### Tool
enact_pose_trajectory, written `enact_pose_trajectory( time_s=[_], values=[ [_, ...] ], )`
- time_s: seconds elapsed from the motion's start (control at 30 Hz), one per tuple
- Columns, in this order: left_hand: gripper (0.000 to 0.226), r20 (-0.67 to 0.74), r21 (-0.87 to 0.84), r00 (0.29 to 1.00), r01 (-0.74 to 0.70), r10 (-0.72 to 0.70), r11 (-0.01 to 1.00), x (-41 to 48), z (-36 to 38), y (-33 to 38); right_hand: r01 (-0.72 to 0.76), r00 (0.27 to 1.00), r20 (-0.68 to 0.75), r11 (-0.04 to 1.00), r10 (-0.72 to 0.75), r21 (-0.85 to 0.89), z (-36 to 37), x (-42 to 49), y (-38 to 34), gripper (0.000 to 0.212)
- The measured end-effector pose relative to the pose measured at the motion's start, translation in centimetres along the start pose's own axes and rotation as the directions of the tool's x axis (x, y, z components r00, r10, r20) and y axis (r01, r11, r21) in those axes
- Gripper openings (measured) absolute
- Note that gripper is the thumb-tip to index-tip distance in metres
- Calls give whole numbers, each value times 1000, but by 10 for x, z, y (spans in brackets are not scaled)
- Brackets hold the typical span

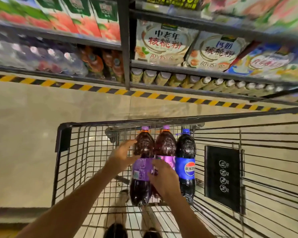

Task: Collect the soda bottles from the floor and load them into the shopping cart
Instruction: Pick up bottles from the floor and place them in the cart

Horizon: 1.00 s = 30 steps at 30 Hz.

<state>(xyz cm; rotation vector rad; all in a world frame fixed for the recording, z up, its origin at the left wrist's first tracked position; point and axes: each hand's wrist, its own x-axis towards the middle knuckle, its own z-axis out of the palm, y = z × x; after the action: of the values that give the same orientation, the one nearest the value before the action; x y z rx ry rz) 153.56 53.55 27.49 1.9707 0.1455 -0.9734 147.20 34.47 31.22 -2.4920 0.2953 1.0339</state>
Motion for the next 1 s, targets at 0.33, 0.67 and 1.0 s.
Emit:
enact_pose_trajectory(
  time_s=[0.33,0.67,1.0],
  values=[
    [71,-208,701,976,190,-57,687,-136,-50,66,279,959,168,852,-227,-443,-117,-38,-68,63],
    [69,-558,560,828,422,-52,713,-294,-29,111,525,806,223,490,-548,-695,-169,-121,-127,38],
    [65,-818,163,513,641,-260,750,-479,10,86,633,579,422,59,-697,-772,-144,-252,-231,48]
  ],
)
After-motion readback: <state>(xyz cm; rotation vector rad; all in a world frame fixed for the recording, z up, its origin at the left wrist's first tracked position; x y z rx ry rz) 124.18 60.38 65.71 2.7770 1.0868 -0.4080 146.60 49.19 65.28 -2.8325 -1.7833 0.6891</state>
